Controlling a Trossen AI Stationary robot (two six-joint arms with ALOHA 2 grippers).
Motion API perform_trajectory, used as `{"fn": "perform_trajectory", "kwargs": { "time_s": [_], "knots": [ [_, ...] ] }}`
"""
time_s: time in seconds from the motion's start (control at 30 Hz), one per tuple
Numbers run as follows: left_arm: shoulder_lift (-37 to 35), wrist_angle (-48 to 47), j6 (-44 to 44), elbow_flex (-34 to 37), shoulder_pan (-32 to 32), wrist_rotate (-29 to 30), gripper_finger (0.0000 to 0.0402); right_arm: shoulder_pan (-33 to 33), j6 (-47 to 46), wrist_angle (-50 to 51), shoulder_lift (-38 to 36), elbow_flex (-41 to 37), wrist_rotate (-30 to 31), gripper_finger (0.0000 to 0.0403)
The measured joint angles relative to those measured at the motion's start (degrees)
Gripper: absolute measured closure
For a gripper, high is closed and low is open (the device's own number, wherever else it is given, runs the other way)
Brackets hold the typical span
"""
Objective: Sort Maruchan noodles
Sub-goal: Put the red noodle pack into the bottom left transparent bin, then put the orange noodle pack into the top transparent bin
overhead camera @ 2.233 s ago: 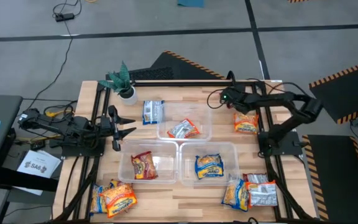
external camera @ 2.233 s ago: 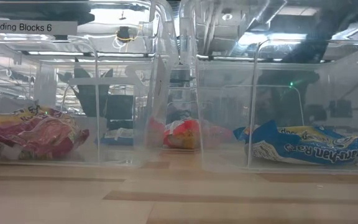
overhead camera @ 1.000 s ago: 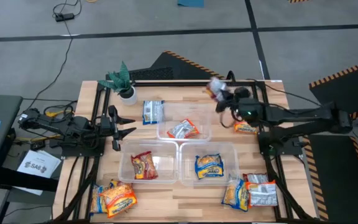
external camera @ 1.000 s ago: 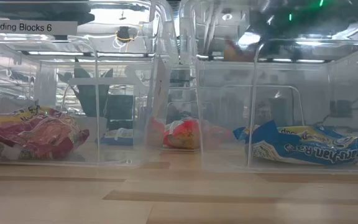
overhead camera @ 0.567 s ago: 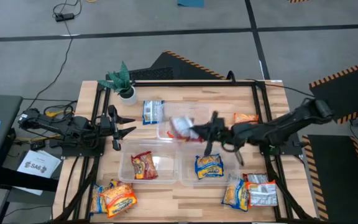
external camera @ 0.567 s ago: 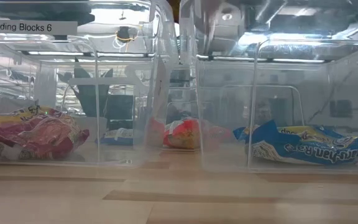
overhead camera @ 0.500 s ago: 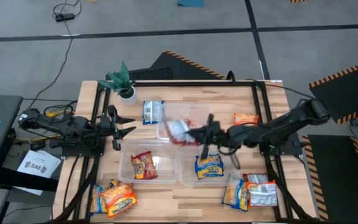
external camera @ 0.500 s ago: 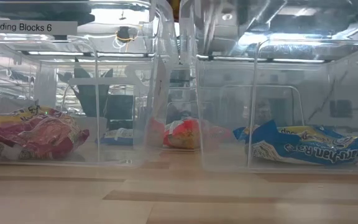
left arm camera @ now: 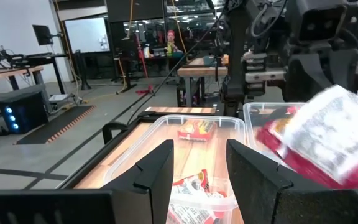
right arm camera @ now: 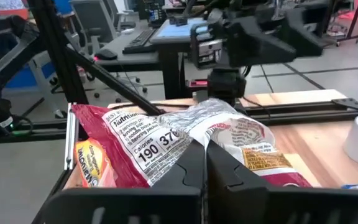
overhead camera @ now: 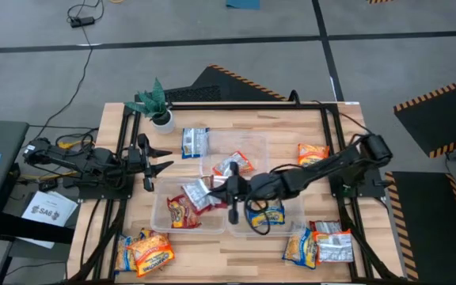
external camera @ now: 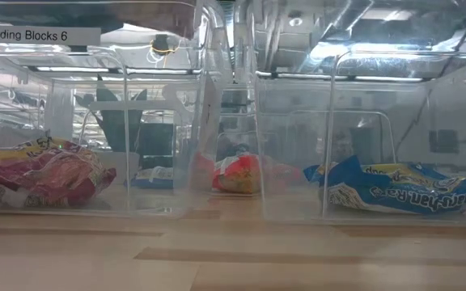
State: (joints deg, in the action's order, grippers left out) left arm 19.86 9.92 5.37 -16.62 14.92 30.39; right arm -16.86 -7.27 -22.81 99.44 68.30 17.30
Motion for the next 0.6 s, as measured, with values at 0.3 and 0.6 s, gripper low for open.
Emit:
{"fn": "perform_trajectory", "kwargs": {
  "time_s": [0.3,0.6],
  "knots": [
    [0.0,0.15,0.0,0.0,0.0,0.0,0.0265,-0.15,-0.86,-0.98,3.04,4.27,-2.64,0.0325],
    [0.0,0.12,0.42,0.0,0.0,-0.02,0.0265,-1.14,0.24,-0.69,2.95,4.23,-2.56,0.0197]
  ]
}}
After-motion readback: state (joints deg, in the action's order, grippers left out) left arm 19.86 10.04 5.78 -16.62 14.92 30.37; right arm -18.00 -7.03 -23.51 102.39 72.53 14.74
